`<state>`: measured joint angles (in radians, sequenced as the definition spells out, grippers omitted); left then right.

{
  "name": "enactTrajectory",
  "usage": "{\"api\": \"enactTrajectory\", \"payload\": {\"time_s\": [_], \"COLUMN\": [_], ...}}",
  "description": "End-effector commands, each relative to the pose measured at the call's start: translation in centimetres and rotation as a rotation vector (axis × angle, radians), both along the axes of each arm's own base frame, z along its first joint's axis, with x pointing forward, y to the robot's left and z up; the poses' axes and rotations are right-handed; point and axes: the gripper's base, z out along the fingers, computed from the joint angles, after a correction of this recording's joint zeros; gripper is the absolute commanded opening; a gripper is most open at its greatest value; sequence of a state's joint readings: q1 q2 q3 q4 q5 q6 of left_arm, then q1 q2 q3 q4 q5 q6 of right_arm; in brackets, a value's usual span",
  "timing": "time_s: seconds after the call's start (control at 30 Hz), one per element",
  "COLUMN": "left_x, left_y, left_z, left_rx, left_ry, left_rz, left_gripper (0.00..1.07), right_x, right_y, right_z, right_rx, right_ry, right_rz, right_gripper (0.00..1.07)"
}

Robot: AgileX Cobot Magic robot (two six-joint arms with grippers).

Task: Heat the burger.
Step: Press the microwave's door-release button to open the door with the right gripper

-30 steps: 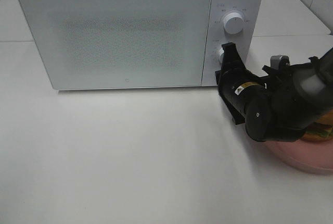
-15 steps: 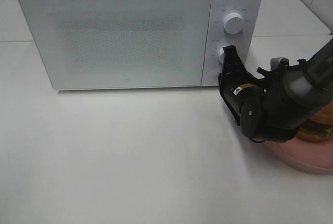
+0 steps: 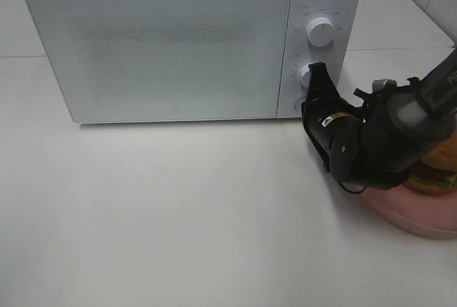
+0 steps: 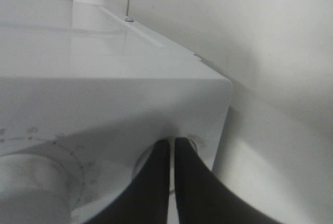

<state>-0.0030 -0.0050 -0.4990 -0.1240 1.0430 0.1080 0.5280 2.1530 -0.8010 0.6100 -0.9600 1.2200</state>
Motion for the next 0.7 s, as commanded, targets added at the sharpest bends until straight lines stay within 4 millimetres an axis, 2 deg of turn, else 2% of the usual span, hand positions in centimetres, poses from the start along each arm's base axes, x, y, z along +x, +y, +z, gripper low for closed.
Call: {"api": "enactTrajectory", "payload": {"time_s": [0.03, 0.17, 0.7], "left_x": [-0.2, -0.2, -0.2], "left_y": [-0.1, -0.1, -0.1], "left_z": [0.0, 0.0, 0.0], "left_rx": [-0.009, -0.009, -0.009], "left_ry": [-0.028, -0.028, -0.028], "left_rz": [-0.001, -0.001, -0.001], "left_gripper": [0.0, 0.0, 0.0], "right_x": [1.3, 2.0, 3.7], "right_y": [-1.3, -1.0, 0.1], "right_z": [0.8, 1.3, 2.8], "right_rx": [0.005, 0.026, 0.071], "right_ry": [-0.064, -0.097, -0.169], "right_rz": [-0.051, 0.026, 0.045], "right_gripper": [0.0, 0.0, 0.0]}}
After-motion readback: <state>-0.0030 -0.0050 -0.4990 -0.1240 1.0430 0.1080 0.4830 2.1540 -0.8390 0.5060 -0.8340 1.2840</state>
